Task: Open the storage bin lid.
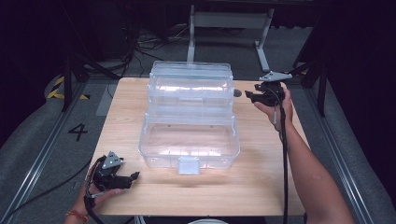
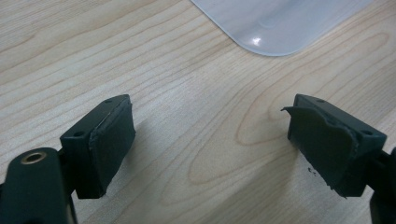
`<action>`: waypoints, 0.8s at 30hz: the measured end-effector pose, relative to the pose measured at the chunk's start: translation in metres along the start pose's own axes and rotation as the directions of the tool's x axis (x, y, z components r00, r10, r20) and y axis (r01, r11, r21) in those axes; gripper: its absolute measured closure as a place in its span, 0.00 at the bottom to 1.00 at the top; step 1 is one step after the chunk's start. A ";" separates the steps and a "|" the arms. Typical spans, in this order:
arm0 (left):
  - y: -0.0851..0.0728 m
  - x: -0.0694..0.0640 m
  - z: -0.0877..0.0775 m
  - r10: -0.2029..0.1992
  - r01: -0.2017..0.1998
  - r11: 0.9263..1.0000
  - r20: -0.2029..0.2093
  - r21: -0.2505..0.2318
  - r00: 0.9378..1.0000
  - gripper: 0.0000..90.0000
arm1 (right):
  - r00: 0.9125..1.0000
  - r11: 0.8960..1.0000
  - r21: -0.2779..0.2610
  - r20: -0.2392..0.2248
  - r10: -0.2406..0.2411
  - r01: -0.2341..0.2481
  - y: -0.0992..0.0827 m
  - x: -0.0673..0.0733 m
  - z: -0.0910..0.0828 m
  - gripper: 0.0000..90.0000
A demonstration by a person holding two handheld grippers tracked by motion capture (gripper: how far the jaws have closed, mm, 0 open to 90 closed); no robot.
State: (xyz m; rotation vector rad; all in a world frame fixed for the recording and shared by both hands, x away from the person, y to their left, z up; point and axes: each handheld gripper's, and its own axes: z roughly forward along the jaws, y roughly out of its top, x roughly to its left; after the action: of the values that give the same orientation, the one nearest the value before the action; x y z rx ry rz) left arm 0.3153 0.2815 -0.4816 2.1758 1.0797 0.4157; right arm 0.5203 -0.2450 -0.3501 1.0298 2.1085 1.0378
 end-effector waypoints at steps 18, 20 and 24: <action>0.002 0.000 0.002 -0.002 0.002 1.000 -0.003 -0.001 1.000 0.16 | 0.984 0.984 -0.008 -0.026 -0.176 0.176 -0.070 0.025 -0.065 0.44; 0.002 0.000 0.002 -0.002 0.002 1.000 -0.001 -0.003 1.000 0.16 | 0.982 0.982 0.002 -0.030 -0.189 0.189 -0.079 0.027 -0.070 0.43; 0.003 0.001 0.003 0.000 0.000 1.000 0.002 0.000 1.000 0.16 | 0.981 0.982 0.009 -0.026 -0.191 0.191 -0.099 0.031 -0.077 0.42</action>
State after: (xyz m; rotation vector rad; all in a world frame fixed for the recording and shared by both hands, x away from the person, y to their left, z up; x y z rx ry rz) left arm 0.3188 0.2799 -0.4819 2.1754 1.0787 0.4142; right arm 0.4081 -0.2898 -0.3954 0.8047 2.1862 0.9498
